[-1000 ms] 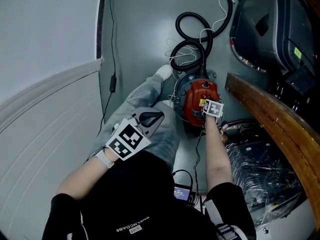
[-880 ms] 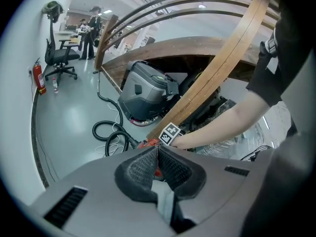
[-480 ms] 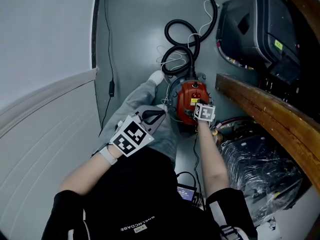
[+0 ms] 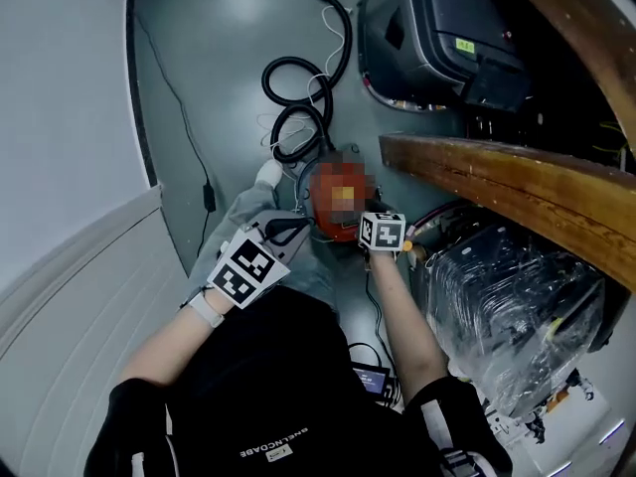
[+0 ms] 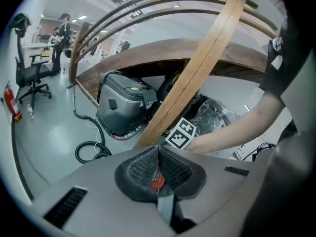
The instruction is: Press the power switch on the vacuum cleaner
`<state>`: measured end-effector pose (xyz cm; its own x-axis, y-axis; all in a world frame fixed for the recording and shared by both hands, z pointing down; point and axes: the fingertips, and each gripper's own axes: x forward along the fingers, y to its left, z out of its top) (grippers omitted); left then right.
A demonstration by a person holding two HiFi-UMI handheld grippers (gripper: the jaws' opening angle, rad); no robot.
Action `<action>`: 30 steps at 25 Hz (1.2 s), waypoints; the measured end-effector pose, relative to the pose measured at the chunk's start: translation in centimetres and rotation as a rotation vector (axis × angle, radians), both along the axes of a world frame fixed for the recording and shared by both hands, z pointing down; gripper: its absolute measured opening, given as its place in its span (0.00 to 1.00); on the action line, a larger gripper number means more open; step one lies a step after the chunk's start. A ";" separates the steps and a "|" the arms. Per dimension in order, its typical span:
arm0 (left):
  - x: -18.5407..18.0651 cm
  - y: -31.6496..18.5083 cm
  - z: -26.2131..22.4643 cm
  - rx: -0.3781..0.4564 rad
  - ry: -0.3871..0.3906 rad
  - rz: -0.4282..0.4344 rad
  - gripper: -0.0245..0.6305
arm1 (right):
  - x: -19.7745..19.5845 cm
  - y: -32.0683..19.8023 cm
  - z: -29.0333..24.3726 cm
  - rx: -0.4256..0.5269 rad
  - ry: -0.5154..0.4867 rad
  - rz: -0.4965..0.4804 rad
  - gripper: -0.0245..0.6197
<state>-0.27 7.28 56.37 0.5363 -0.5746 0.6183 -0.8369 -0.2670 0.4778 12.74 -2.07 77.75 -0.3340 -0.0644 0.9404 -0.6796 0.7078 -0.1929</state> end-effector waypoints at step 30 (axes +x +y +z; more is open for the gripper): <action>17.5 -5.2 -15.2 0.260 0.183 0.779 0.06 | 13.2 4.4 -36.9 0.668 -0.455 0.747 0.08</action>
